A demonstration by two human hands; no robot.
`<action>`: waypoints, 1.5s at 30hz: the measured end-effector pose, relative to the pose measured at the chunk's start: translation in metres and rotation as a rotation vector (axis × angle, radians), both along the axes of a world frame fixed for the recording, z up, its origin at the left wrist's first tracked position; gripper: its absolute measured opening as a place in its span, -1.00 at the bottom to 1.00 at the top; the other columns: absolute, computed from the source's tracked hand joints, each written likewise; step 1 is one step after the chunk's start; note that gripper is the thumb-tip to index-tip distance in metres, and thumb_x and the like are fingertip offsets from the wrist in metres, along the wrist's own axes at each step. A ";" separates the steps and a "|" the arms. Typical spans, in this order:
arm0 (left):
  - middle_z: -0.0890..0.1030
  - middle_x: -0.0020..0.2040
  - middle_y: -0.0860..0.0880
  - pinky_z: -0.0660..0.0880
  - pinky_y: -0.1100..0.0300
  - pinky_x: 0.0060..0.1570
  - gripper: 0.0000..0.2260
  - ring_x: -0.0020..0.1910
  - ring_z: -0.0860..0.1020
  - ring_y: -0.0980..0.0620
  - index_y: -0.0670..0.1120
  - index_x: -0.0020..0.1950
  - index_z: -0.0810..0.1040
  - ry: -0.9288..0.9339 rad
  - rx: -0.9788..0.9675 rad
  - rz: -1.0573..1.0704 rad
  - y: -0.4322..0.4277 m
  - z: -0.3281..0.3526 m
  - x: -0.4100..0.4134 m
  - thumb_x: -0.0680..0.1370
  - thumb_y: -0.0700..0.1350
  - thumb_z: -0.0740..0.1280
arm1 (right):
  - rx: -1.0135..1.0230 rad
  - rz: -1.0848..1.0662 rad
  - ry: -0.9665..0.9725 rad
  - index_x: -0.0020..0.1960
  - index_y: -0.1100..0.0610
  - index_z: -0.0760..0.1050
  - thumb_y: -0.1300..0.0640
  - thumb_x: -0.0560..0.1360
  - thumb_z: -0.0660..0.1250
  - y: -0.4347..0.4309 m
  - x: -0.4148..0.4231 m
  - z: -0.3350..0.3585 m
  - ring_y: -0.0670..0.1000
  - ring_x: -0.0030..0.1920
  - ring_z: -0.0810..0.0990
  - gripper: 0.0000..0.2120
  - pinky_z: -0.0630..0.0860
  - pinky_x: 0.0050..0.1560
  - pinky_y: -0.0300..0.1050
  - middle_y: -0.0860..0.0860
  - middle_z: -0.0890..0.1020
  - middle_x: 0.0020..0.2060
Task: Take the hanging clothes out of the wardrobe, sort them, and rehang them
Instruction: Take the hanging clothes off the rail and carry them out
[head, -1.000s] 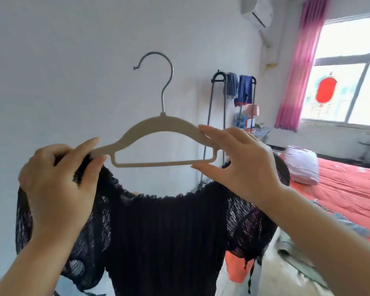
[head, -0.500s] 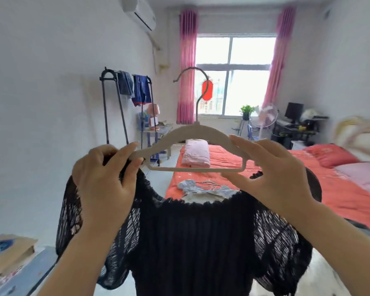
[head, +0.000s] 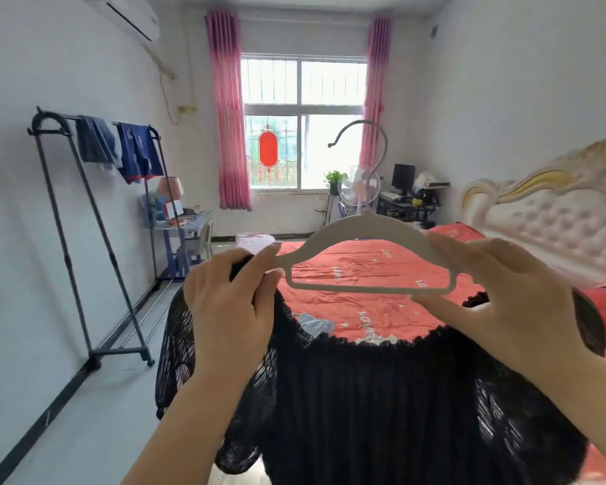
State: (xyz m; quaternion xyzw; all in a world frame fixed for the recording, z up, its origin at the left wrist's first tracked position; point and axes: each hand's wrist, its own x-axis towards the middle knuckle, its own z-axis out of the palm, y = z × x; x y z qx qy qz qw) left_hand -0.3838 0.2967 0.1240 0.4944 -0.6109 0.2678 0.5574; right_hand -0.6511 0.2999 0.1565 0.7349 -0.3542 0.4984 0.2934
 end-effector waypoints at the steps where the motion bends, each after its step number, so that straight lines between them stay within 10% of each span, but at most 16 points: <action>1: 0.56 -0.09 -0.09 0.35 -0.02 0.03 -0.70 -0.05 0.43 -0.03 -0.04 0.12 0.63 0.006 0.009 -0.032 -0.012 -0.002 -0.011 0.51 0.00 0.20 | -0.008 -0.036 0.007 0.16 0.02 0.49 -0.23 0.43 0.25 -0.004 -0.010 -0.001 -0.06 -0.09 0.47 -0.57 0.37 -0.13 -0.22 0.05 0.64 -0.16; 23: 0.56 -0.16 -0.02 0.16 0.17 -0.04 -0.74 -0.11 0.41 0.01 0.03 0.07 0.66 0.045 0.070 -0.732 -0.178 -0.018 -0.225 0.49 0.00 0.24 | 0.064 -0.718 0.026 0.28 -0.03 0.40 -0.27 0.42 0.29 -0.020 -0.179 -0.023 0.08 -0.22 0.56 -0.48 0.52 -0.20 -0.02 0.05 0.60 -0.24; 45: 0.55 -0.19 0.02 0.10 0.22 -0.04 -0.80 -0.10 0.41 0.06 0.05 0.03 0.67 0.124 0.242 -0.807 -0.217 -0.024 -0.586 0.43 -0.08 0.35 | 0.067 -0.710 0.076 0.25 0.03 0.43 -0.27 0.46 0.22 -0.076 -0.546 -0.026 0.12 -0.22 0.58 -0.50 0.52 -0.21 -0.03 0.07 0.61 -0.21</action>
